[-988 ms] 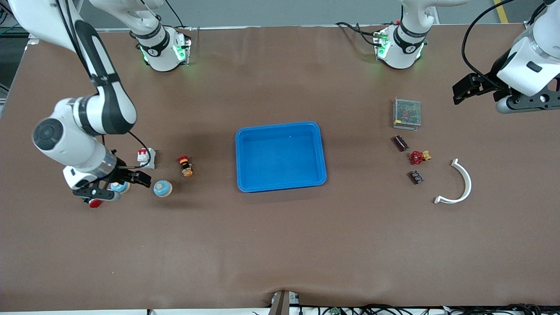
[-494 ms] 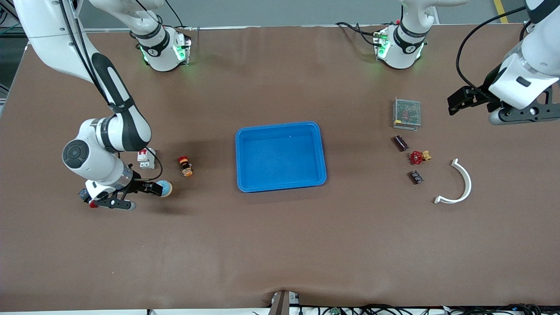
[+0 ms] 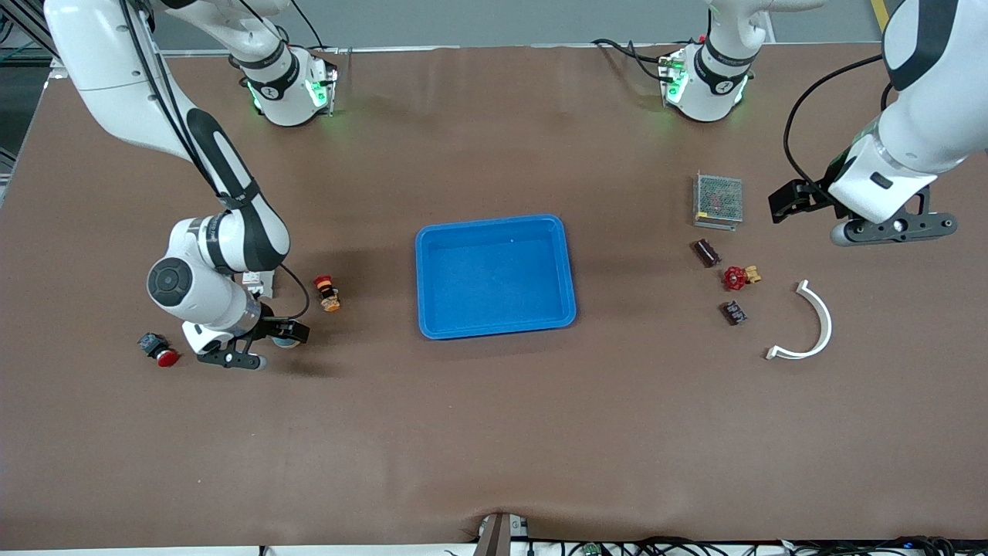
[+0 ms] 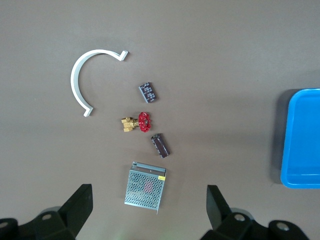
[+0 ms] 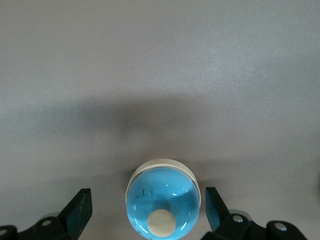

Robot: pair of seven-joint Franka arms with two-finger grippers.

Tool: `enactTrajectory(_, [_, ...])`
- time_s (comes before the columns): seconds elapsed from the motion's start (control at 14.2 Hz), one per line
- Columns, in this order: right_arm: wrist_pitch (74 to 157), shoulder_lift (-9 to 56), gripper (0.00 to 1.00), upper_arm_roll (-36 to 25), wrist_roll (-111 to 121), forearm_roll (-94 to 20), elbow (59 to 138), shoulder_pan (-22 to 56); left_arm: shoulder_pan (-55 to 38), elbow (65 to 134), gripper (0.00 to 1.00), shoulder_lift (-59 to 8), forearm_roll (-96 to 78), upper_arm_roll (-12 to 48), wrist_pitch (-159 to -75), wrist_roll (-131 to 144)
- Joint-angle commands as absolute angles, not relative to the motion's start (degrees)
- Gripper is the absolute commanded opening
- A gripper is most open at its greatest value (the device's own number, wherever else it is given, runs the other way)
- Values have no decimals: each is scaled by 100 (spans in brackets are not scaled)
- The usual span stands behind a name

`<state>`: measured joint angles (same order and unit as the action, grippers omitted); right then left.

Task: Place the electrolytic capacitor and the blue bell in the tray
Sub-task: 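Grasp the blue bell with the right gripper while the left gripper reaches the capacitor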

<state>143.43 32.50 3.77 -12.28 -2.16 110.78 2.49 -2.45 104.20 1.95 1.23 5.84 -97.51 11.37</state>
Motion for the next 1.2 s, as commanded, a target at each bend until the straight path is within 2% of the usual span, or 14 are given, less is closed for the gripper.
enactTrajectory(0.0, [14335,3331,100,334,-1336,-141,10978,272,-246,10975,100,246,185,624,-10325,1213])
enactTrajectory(0.42, [14335,3384,100,281,-1327,-123,10995,211,-211,12382,100,-7,184,615,-12248,1467])
enactTrajectory(0.49, [14326,3384,89,281,-1327,-123,11004,220,-211,12540,100,-165,185,615,-12574,1572])
enactTrajectory(0.56, [14309,3384,52,281,-1327,-123,11013,237,-211,12681,100,-306,185,615,-12847,1747])
enactTrajectory(0.63, [14282,3384,10,290,-1379,-140,11013,229,-211,12822,100,-412,185,615,-13067,1984])
enactTrajectory(0.71, [14247,3384,0,290,-1676,-149,11013,237,-211,12945,95,-526,185,615,-13182,2204])
enactTrajectory(0.99, [13959,3305,0,378,-4070,-228,10786,587,-264,13490,75,-975,185,615,-13719,3057])
enactTrajectory(1.13, [13362,3313,0,378,-5722,-229,10233,1009,-220,13596,71,-1080,185,615,-13746,3120])
